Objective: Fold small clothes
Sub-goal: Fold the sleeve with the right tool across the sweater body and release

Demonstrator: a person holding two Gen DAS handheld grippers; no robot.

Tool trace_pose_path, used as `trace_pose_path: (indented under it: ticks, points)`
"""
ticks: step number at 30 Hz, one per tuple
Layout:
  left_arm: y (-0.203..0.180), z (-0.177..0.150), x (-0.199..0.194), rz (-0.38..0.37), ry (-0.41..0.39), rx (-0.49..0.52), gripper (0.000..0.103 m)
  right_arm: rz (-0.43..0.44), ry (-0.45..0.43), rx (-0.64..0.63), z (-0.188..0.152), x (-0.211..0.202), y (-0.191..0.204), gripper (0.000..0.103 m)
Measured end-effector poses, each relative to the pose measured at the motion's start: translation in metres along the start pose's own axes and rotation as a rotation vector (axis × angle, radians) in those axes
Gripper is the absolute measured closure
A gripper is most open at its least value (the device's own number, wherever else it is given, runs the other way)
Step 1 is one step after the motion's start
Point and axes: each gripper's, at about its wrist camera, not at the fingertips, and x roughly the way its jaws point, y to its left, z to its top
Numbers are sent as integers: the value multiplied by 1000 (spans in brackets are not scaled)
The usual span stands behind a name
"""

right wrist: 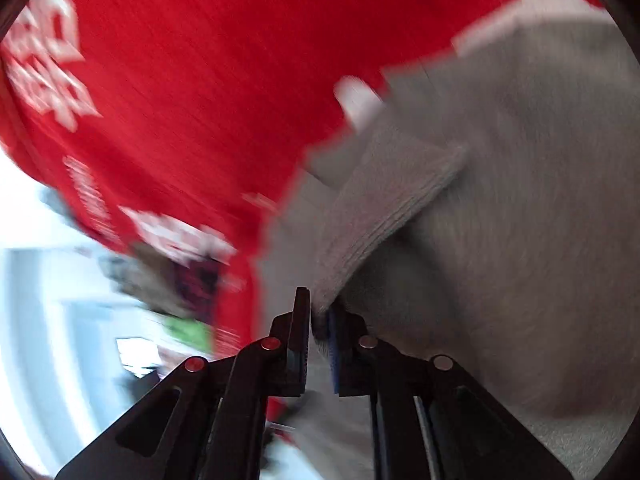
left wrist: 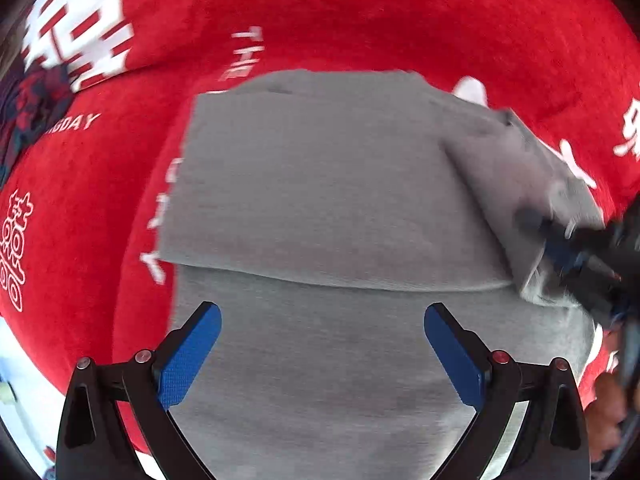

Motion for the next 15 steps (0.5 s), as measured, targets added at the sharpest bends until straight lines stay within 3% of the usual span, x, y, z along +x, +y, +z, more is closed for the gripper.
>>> trace_pose_path:
  ticks: [1, 3, 7, 8, 10, 11, 12, 13, 15]
  points:
    - [11, 2, -1, -1, -9, -16, 1, -26, 12, -4, -4, 4, 0, 87]
    - [27, 6, -2, -5, -26, -41, 1, -8, 7, -8, -9, 3, 2, 51]
    - [47, 12, -7, -51, -54, -70, 1, -46, -97, -20, -6, -17, 15, 47]
    - [50, 13, -10, -75, -65, -75, 1, -44, -125, -4, 1, -21, 17, 47]
    - [57, 18, -14, -161, -90, -99, 1, -35, -143, 25, 17, -16, 21, 60]
    - [60, 21, -14, -203, -93, -115, 1, -40, -139, 19, 23, -12, 25, 85]
    - [64, 23, -15, -268, -95, -139, 1, -49, -128, -4, 27, -5, 32, 95]
    - [69, 27, -14, -361, -94, -167, 1, -43, -112, -38, 31, 3, 42, 95]
    - [74, 34, -10, -468, -90, -192, 1, -31, -69, -120, 25, 17, 60, 95]
